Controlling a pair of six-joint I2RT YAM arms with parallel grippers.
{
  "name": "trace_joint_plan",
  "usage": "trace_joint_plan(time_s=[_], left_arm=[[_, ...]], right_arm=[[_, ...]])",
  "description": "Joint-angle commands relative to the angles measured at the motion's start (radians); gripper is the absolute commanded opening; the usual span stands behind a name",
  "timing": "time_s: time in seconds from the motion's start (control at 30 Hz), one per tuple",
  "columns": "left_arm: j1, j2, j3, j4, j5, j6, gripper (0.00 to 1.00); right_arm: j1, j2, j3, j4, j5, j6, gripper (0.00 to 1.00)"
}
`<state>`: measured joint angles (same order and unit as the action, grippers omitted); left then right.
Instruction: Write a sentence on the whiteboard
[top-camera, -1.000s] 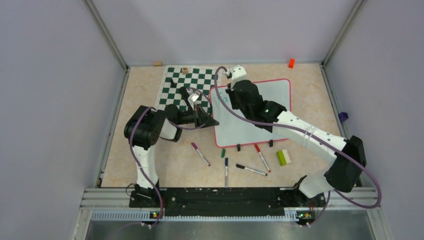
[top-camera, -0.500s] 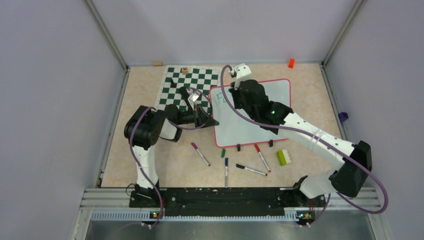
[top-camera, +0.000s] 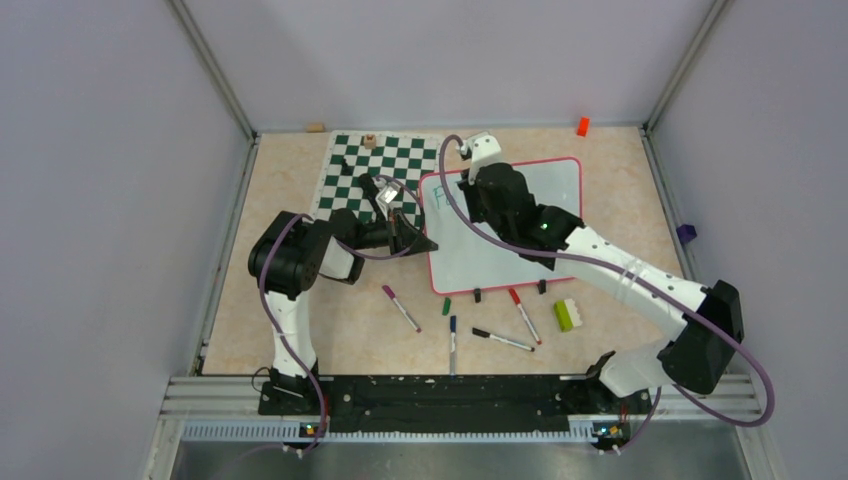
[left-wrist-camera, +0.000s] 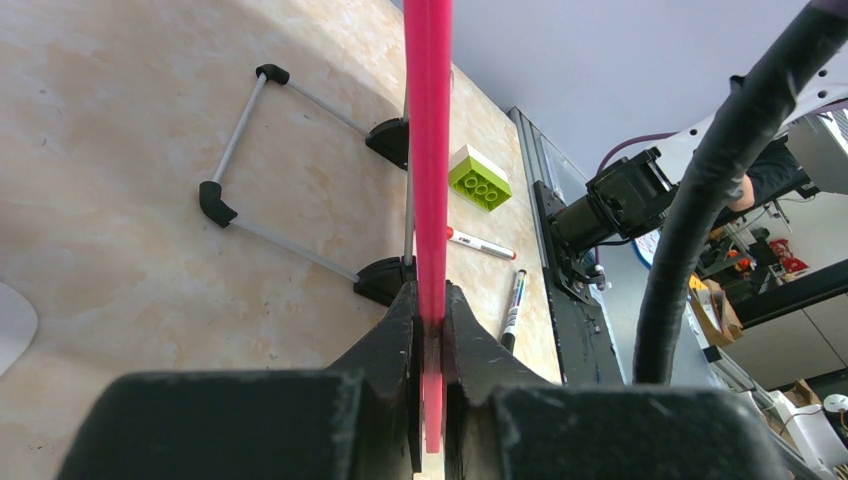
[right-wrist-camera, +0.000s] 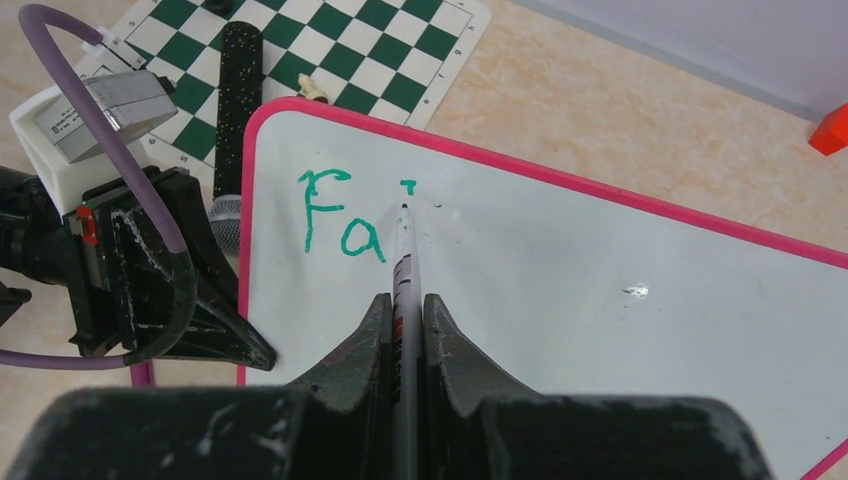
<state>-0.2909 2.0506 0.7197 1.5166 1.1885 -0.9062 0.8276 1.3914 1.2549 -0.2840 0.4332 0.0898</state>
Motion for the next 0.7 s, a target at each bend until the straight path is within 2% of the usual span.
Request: trace_joint_plan(time_s=[0.0, 0.37, 0.67], left_arm=[[-0.016, -0.026, 0.0, 0.103, 0.051, 0.024, 0.0], [-0.016, -0.026, -0.001, 0.103, 0.051, 0.024, 0.0], [-0.017, -0.029, -0.001, 0.103, 0.05, 0.023, 0.0]], right_arm=[[-0.009, 0.021, 0.004, 0.019, 0.013, 0.007, 0.0], [-0.009, 0.043, -0.003, 0.019, 0.033, 0.005, 0.0], [-0.009, -0.004, -0.059, -0.005, 0.025, 0.031, 0.0]])
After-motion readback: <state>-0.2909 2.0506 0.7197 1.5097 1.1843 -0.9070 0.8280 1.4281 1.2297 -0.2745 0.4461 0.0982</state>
